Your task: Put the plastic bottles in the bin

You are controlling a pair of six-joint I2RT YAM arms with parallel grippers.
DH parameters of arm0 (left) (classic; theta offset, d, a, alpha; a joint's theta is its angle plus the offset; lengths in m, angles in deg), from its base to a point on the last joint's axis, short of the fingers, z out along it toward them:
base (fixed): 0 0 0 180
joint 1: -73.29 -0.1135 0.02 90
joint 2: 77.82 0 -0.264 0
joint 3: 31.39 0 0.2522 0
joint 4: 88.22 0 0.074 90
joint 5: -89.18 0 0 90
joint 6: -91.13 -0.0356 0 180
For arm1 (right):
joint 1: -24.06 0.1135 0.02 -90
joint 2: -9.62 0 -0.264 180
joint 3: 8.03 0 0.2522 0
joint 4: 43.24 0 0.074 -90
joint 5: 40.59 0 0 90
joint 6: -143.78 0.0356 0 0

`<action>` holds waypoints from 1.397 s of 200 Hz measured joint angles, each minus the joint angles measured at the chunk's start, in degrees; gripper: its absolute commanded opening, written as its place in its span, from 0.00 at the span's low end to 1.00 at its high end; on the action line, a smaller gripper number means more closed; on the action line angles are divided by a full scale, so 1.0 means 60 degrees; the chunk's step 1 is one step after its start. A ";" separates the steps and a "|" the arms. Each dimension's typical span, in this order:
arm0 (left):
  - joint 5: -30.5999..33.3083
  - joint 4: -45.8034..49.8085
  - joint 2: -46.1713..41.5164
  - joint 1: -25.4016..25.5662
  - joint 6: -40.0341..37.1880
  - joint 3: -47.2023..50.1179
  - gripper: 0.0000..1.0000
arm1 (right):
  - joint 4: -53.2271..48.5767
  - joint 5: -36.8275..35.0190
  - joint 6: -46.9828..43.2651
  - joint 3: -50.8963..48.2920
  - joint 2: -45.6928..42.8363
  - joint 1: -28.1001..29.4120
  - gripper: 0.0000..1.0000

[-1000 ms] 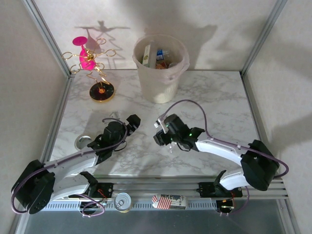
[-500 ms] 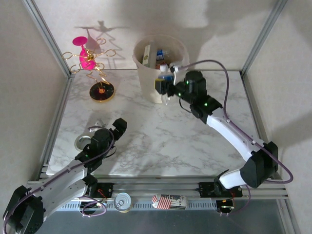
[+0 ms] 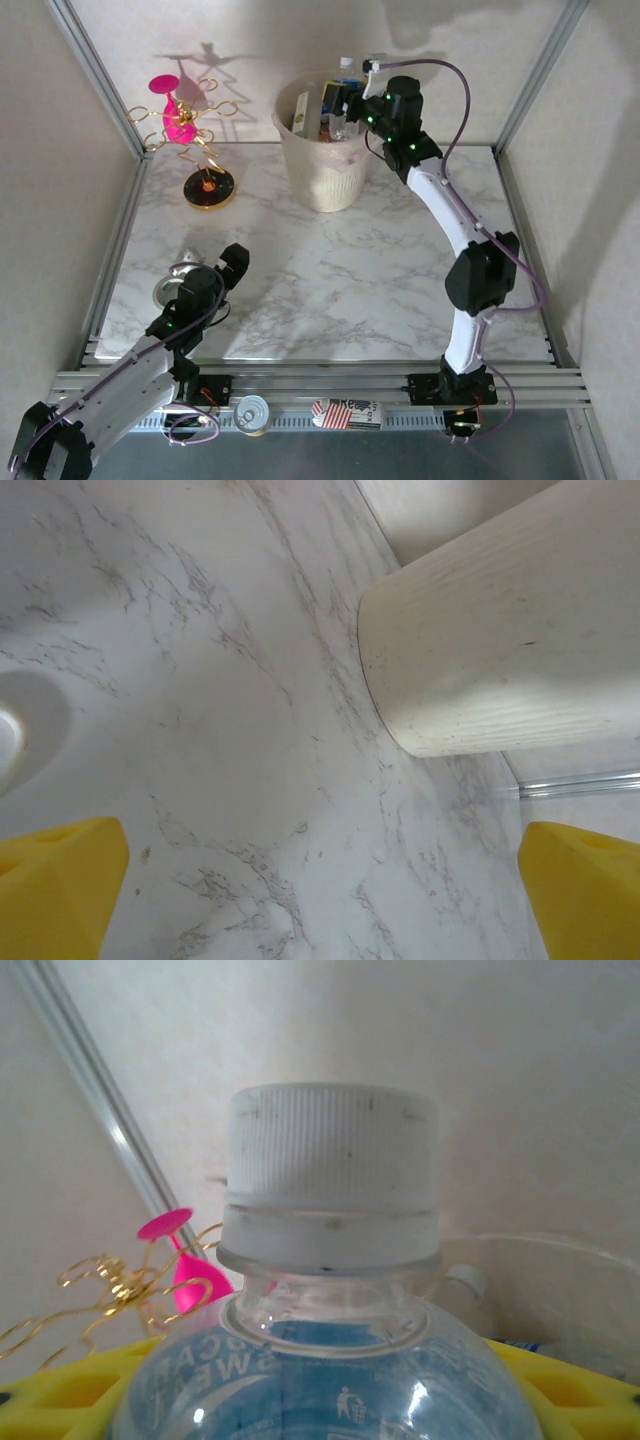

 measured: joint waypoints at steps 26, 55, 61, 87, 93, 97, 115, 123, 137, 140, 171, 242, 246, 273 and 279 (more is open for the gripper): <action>-0.0040 0.0022 -0.0011 -0.0058 0.0000 0.0000 1.00 | -0.0288 0.0390 0.0459 0.1155 0.1166 -0.0277 0.44; -0.0073 0.0222 -0.0047 -0.0109 -0.0007 0.0000 1.00 | -0.0707 0.0692 0.0747 0.1894 0.1953 -0.0284 0.48; -0.0076 0.0240 -0.0066 -0.0109 -0.0004 0.0000 1.00 | -0.0761 0.0732 0.0801 0.1920 0.2011 -0.0280 0.49; -0.0076 0.0299 -0.0073 -0.0117 -0.0007 0.0000 1.00 | -0.0976 0.0849 0.0933 0.1982 0.2171 -0.0266 0.60; -0.0076 0.0324 -0.0073 -0.0120 -0.0007 0.0000 1.00 | -0.1002 0.0863 0.0958 0.2004 0.2200 -0.0266 0.64; -0.0076 0.0339 -0.0073 -0.0120 -0.0007 0.0000 1.00 | -0.1009 0.0863 0.0987 0.2018 0.2204 -0.0266 0.66; -0.0080 0.0393 -0.0073 -0.0138 -0.0007 0.0000 1.00 | -0.1027 0.0856 0.0987 0.2087 0.2211 -0.0266 0.74; -0.0084 0.0404 -0.0080 -0.0153 -0.0004 0.0000 1.00 | -0.1038 0.0812 0.1002 0.2135 0.2211 -0.0266 0.77; -0.0084 0.0408 -0.0106 -0.0153 -0.0004 0.0000 1.00 | -0.1049 0.0747 0.0896 0.2200 0.2211 -0.0266 0.83; -0.0091 0.0408 -0.0117 -0.0153 -0.0004 0.0000 1.00 | -0.1049 0.0725 0.0820 0.2211 0.2211 -0.0266 0.84; -0.0109 0.0430 -0.0142 -0.0153 -0.0004 -0.0004 1.00 | -0.1304 0.0226 0.0375 0.2215 0.2084 -0.0270 0.90; -0.0022 0.0648 0.0033 -0.0361 -0.0335 -0.0259 1.00 | -0.1290 -0.1162 -0.1209 -0.0335 -0.1129 -0.0270 0.99; 0.0011 0.0656 0.0087 -0.0393 -0.0393 -0.0306 1.00 | -0.1158 -0.1217 -0.1246 -0.0703 -0.1432 -0.0270 0.99; 0.0200 0.0747 0.0557 -0.0648 -0.0929 -0.0838 1.00 | -0.0222 -0.1752 -0.1545 -0.3654 -0.3566 -0.0266 0.99; 0.0291 0.0754 0.0710 -0.0710 -0.1093 -0.0976 1.00 | -0.0044 -0.1942 -0.1566 -0.4364 -0.3993 -0.0266 0.99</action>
